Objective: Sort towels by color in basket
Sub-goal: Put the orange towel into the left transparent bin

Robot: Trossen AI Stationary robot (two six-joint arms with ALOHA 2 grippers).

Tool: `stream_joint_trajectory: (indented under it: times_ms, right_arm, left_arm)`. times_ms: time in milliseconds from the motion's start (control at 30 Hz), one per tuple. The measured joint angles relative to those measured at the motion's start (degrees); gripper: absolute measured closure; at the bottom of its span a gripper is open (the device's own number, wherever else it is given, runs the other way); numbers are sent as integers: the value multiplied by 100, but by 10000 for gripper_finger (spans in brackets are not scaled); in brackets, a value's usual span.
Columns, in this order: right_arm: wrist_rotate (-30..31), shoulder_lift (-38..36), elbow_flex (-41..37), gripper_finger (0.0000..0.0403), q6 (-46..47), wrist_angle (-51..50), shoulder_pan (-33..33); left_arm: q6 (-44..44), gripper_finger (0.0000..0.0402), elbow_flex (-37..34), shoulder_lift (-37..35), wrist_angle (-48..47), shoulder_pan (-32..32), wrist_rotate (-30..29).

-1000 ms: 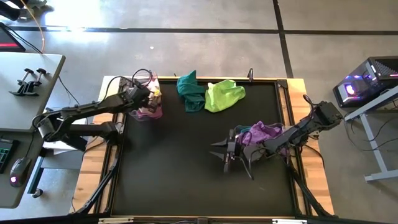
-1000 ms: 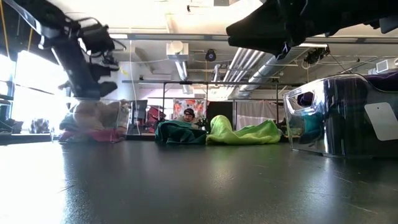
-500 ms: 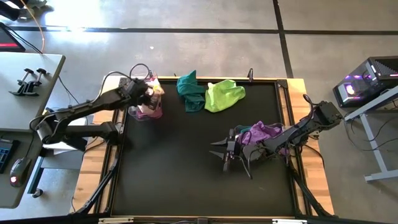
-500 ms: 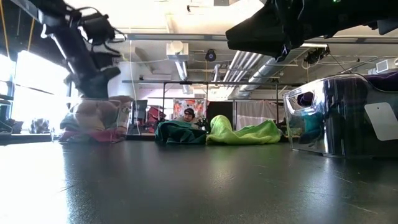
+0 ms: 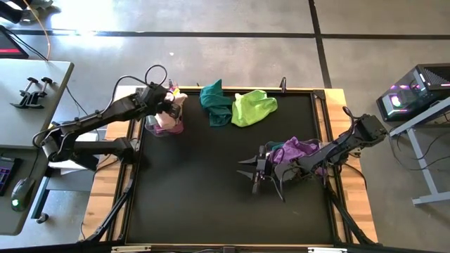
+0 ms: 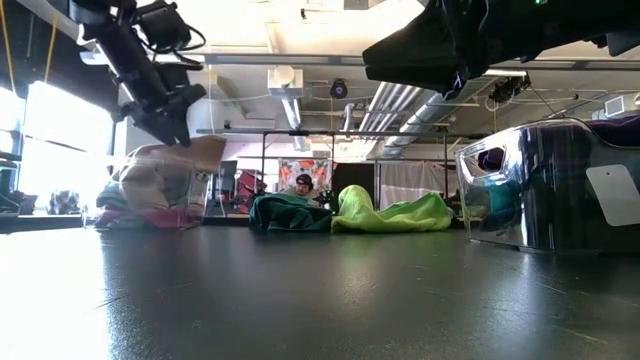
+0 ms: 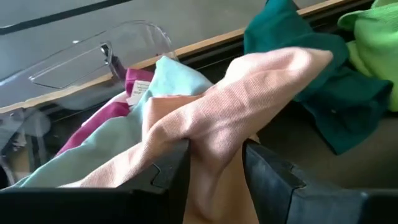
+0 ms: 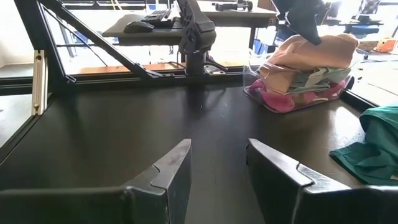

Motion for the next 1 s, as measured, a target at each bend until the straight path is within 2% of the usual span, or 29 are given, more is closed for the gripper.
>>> stream_joint_trajectory:
  times_ms: [133, 233, 300, 467, 633, 733, 900, 1000]
  right_arm:
    - [0, 0, 0, 253, 108, -16, -75]
    - [0, 0, 0, 253, 129, -17, -106]
    - [0, 0, 0, 253, 104, -17, -125]
    - [-4, 0, 0, 253, 93, -16, -165]
    - [-26, 0, 0, 253, 89, -19, -163]
    - [-26, 0, 0, 253, 88, -20, -163]
    - [-25, 0, 0, 253, 90, -20, -163]
    - [-25, 0, 0, 253, 129, -20, -163]
  left_arm:
    - [139, 281, 0, -28, -134, 16, -300]
    - [-117, 295, 75, -73, -827, 54, -1038]
    - [-364, 307, 169, -73, -1440, 56, -1279]
    - [-578, 321, 432, -156, -2201, 47, -1306]
    - [-499, 303, 833, -344, -2419, 39, -1237]
    - [-372, 290, 953, -430, -2146, 28, -957]
    - [217, 291, 631, -394, -411, -55, -10]
    - [317, 305, 229, -151, 454, -25, 93]
